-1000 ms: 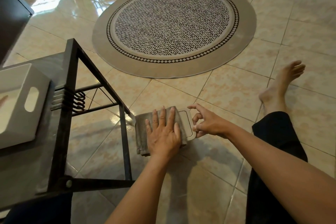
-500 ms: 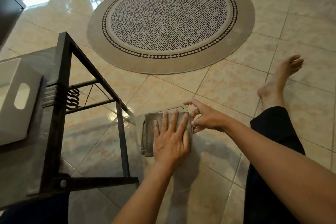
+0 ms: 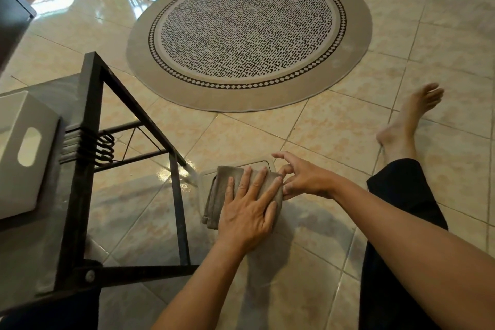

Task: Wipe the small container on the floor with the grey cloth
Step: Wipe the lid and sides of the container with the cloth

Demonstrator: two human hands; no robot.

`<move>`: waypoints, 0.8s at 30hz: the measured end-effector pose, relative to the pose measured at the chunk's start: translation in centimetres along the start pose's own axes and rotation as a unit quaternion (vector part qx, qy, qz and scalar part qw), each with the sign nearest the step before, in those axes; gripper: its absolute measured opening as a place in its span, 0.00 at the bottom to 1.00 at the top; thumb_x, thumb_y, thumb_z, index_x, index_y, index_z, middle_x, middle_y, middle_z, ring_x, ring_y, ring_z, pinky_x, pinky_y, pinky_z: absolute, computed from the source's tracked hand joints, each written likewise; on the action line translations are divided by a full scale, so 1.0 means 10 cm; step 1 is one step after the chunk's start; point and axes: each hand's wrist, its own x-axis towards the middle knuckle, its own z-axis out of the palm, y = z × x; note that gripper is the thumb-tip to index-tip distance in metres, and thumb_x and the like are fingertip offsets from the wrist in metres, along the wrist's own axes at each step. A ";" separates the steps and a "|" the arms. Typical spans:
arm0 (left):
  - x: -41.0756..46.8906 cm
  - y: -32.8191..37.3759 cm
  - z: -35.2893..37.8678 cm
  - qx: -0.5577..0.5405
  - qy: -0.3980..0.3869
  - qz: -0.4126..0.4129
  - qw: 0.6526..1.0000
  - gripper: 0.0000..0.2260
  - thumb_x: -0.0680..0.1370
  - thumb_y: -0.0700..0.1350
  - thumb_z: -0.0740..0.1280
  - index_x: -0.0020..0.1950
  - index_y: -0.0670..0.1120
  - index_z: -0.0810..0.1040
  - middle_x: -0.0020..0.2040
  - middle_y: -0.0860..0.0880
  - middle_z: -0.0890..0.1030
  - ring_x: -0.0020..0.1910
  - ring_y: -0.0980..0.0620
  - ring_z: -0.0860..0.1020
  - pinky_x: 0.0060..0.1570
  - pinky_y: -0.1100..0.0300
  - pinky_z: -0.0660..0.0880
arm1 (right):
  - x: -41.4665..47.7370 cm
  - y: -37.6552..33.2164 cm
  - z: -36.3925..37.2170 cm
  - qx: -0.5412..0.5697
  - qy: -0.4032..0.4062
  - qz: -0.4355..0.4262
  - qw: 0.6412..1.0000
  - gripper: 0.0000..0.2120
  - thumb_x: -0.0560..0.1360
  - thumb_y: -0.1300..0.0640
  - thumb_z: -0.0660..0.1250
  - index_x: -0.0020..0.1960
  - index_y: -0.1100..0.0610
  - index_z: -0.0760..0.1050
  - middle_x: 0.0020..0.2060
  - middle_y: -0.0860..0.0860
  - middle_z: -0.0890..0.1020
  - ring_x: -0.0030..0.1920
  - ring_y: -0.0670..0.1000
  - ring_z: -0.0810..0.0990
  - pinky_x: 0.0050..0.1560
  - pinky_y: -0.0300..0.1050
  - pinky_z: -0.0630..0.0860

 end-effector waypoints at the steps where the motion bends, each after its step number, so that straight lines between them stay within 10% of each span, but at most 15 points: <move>1: 0.02 0.01 0.00 0.000 -0.002 0.009 1.000 0.25 0.83 0.61 0.43 0.79 0.63 0.41 0.82 0.52 0.43 0.80 0.48 0.38 0.76 0.42 0.38 | 0.01 -0.01 0.01 0.000 -0.001 -0.001 1.000 0.44 0.70 0.78 0.67 0.77 0.49 0.56 0.53 0.58 0.76 0.44 0.53 0.85 0.46 0.52 0.85; 19: 0.10 -0.31 -0.18 -0.066 0.008 -0.263 0.962 0.28 0.82 0.58 0.44 0.79 0.59 0.36 0.81 0.50 0.36 0.77 0.47 0.30 0.74 0.40 0.32 | 0.16 -0.07 0.03 -0.049 0.044 -0.012 0.998 0.31 0.72 0.73 0.69 0.69 0.50 0.67 0.40 0.57 0.76 0.41 0.54 0.83 0.43 0.57 0.85; 24: 0.04 0.15 -0.08 -0.052 -0.018 -0.172 0.984 0.27 0.80 0.59 0.39 0.78 0.61 0.33 0.80 0.52 0.33 0.77 0.47 0.30 0.73 0.43 0.31 | 0.18 -0.09 0.03 -0.045 0.027 -0.010 0.999 0.30 0.73 0.73 0.69 0.68 0.50 0.68 0.40 0.56 0.75 0.38 0.51 0.82 0.40 0.52 0.85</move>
